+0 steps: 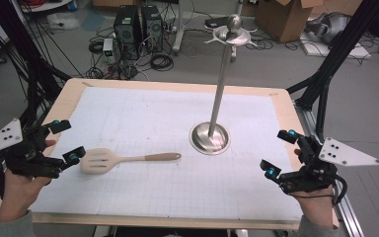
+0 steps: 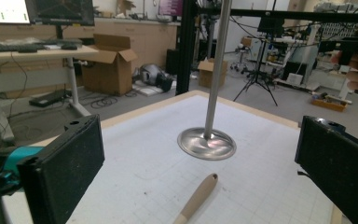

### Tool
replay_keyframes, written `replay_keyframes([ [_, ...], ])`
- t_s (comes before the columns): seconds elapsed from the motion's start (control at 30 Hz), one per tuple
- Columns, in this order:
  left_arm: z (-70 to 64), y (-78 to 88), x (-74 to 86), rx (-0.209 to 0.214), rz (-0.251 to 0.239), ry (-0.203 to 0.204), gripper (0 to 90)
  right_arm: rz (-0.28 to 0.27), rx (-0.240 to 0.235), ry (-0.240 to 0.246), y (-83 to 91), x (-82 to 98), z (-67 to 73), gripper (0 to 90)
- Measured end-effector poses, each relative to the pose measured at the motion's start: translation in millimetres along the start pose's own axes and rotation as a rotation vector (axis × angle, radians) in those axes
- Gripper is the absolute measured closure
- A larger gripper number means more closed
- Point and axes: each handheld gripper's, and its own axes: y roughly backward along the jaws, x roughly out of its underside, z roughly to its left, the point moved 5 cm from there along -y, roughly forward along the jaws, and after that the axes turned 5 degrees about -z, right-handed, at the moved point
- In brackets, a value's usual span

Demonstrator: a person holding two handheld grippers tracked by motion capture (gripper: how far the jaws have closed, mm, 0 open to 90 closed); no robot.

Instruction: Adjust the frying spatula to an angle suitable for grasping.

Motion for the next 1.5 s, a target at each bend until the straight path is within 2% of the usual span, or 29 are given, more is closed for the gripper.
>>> replay_keyframes([
  [0.2, 0.3, 0.6, 0.7, -0.022, 0.012, 0.0, 1.7, -0.009, -0.004, 0.002, -1.6, -2.1, 1.7, 0.7],
  [0.27, -0.8, 0.6, -0.1, -0.006, 0.003, 0.016, 1.7, -0.007, -0.009, 0.008, -3.6, -1.9, 2.5, 0.7],
  [0.33, -2.1, -1.0, -0.1, -0.006, 0.003, 0.009, 1.7, -0.001, -0.013, 0.009, -5.2, -1.4, 3.7, 0.7],
  [0.63, -7.3, -15.0, 8.9, 0.032, 0.074, 0.001, 2.6, 0.008, -0.02, 0.007, -5.4, -0.9, 4.2, 0.7],
  [0.8, -11.1, -22.3, 15.0, 0.048, 0.126, -0.037, 20.9, 0.006, -0.017, 0.003, -2.6, -0.9, 5.2, 0.7],
  [0.9, -14.1, -28.3, 19.7, 0.074, 0.149, -0.036, 28.4, 0.003, -0.014, 0.004, -0.4, -0.6, 4.8, 0.7],
  [1.03, -18.3, -34.7, 24.2, 0.091, 0.158, -0.056, 42.2, -0.001, -0.014, 0.001, 2.1, -0.6, 4.9, 0.7],
  [1.2, -18.9, -42.3, 29.4, 0.078, 0.175, -0.072, 53.6, 0.0, -0.015, 0.0, 3.5, 0.2, 4.9, 0.7],
  [1.27, -18.8, -46.3, 33.0, 0.061, 0.186, -0.083, 63.3, 0.003, -0.013, 0.003, 3.9, 1.2, 4.8, 0.7],
  [1.5, -19.6, -59.1, 45.7, 0.057, 0.217, -0.092, 75.8, 0.016, 0.005, 0.009, 7.7, 1.8, 10.2, 0.7],
])
